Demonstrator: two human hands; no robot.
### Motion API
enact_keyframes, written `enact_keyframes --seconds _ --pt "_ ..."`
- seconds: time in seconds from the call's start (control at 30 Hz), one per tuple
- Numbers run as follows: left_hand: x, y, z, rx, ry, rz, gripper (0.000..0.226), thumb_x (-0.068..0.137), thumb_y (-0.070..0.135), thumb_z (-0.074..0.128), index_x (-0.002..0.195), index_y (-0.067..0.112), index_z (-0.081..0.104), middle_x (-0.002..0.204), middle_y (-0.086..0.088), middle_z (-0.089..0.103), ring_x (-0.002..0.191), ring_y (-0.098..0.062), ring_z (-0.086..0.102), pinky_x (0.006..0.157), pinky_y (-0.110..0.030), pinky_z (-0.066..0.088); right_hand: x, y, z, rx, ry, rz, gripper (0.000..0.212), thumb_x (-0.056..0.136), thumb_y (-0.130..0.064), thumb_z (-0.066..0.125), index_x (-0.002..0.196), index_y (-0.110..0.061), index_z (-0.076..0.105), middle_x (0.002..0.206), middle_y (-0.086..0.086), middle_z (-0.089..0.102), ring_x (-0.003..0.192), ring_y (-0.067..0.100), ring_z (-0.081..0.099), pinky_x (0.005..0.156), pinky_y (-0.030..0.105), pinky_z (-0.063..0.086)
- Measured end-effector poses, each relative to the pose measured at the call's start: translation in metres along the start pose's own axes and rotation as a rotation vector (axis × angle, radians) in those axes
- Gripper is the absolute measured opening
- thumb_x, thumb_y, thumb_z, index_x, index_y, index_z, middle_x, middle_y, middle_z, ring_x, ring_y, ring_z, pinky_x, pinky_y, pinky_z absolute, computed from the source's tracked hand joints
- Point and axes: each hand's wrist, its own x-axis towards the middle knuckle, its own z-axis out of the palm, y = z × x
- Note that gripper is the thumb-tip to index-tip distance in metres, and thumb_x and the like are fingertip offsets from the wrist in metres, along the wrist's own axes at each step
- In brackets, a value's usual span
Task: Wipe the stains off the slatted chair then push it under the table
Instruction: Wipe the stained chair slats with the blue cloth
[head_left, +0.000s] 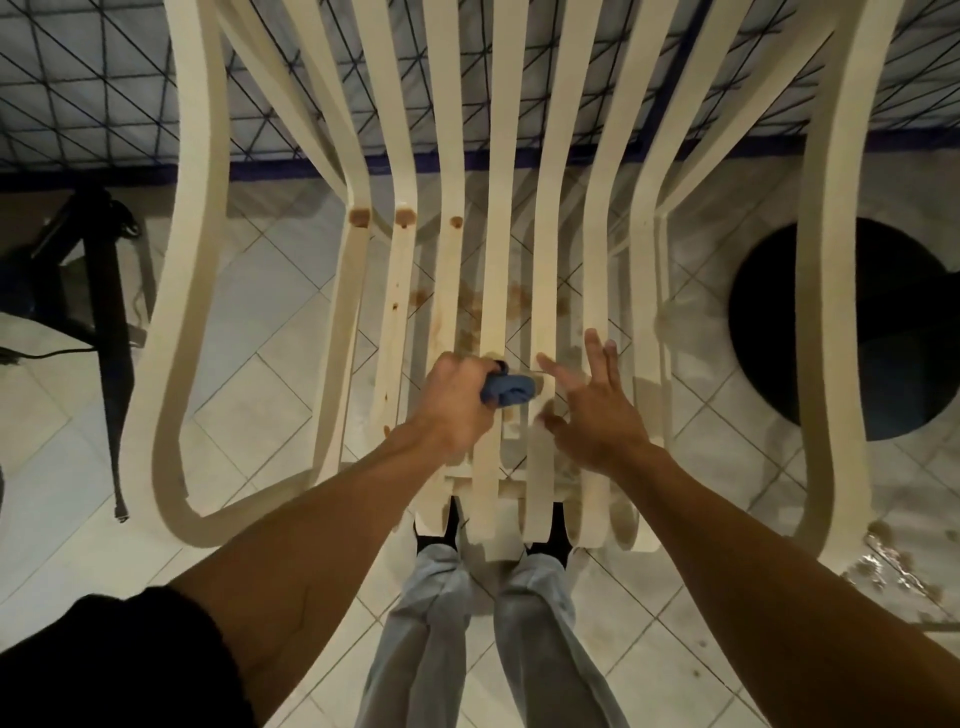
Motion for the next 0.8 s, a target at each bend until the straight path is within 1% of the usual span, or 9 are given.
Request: enact_keyframes --seconds 0.1,0.2,0.3,0.4,0.47,0.57,0.63,0.7,0.8 --pt "-0.018 -0.003 0.007 0.03 -0.01 -0.013 0.022 0.086 0.007 0.062 0.106 0.012 0.069 0.094 -0.009 0.068 0.089 -0.023 0.062 0.071 -0.025 0.049 -0.002 -0.001 -0.001 0.009 -0.007 0.005 0.078 0.092 -0.034 0.064 0.152 -0.043 0.015 0.159 0.0 -0.028 0.141 0.025 -0.033 0.118 0.055 0.02" --pt "-0.044 -0.004 0.017 0.014 -0.047 -0.041 0.02 0.083 0.007 0.063 0.102 0.012 0.07 0.092 -0.006 0.067 0.084 -0.021 0.062 0.063 -0.019 0.043 -0.003 -0.001 -0.003 -0.008 -0.017 0.001 0.079 0.093 -0.037 0.063 0.153 -0.043 0.013 0.159 0.002 -0.028 0.142 0.027 -0.032 0.119 0.054 0.017" --pt "-0.063 -0.004 0.022 -0.013 -0.093 -0.097 0.02 0.084 0.01 0.063 0.102 0.014 0.07 0.093 -0.006 0.067 0.086 -0.02 0.061 0.064 -0.013 0.037 -0.005 -0.003 -0.005 -0.015 -0.023 -0.001 0.078 0.094 -0.038 0.061 0.154 -0.042 0.012 0.159 0.004 -0.029 0.143 0.029 -0.03 0.121 0.051 0.011" --pt "-0.067 -0.003 0.019 -0.054 -0.106 -0.143 0.022 0.084 0.013 0.067 0.105 0.019 0.071 0.095 -0.002 0.069 0.088 -0.015 0.061 0.066 -0.011 0.04 -0.006 -0.003 -0.008 -0.059 -0.031 -0.006 0.078 0.094 -0.041 0.059 0.153 -0.043 0.009 0.159 0.006 -0.028 0.144 0.031 -0.028 0.122 0.05 0.008" --pt "-0.066 0.0 0.012 -0.137 -0.06 -0.208 0.021 0.084 0.013 0.069 0.104 0.019 0.072 0.093 -0.001 0.071 0.083 -0.011 0.061 0.066 -0.008 0.044 -0.007 -0.003 -0.012 -0.098 -0.044 -0.016 0.077 0.094 -0.044 0.057 0.154 -0.043 0.008 0.16 0.008 -0.026 0.145 0.032 -0.026 0.122 0.051 0.008" --pt "-0.059 0.006 -0.003 -0.238 0.084 -0.307 0.022 0.083 0.013 0.072 0.105 0.014 0.073 0.088 0.0 0.07 0.082 -0.009 0.061 0.068 -0.004 0.043 -0.004 -0.006 -0.02 -0.173 -0.062 -0.019 0.068 0.097 -0.046 0.049 0.154 -0.041 0.012 0.162 0.011 -0.018 0.147 0.034 -0.019 0.121 0.053 0.003" --pt "-0.05 0.005 -0.017 -0.359 0.176 -0.383 0.021 0.082 0.01 0.074 0.103 0.011 0.073 0.085 0.0 0.069 0.081 -0.012 0.064 0.068 -0.003 0.046 0.0 -0.011 -0.026 -0.2 -0.036 -0.017 0.058 0.098 -0.048 0.043 0.152 -0.039 0.022 0.163 0.014 -0.006 0.149 0.035 -0.008 0.121 0.054 0.001" --pt "-0.038 0.001 -0.033 -0.43 0.24 -0.435 0.023 0.081 0.013 0.076 0.103 0.014 0.072 0.086 0.003 0.071 0.081 -0.013 0.068 0.069 -0.009 0.05 0.008 -0.015 -0.033 -0.178 0.012 -0.023 0.05 0.098 -0.05 0.04 0.146 -0.038 0.035 0.161 0.014 0.011 0.148 0.035 0.004 0.119 0.053 0.006" --pt "-0.019 -0.003 -0.056 -0.514 0.318 -0.421 0.02 0.083 0.007 0.074 0.102 0.009 0.069 0.078 0.005 0.067 0.067 0.008 0.064 0.059 -0.005 0.046 0.026 -0.022 -0.043 -0.111 0.021 -0.064 0.045 0.097 -0.05 0.039 0.139 -0.035 0.043 0.155 0.013 0.026 0.144 0.034 0.016 0.117 0.05 0.018"
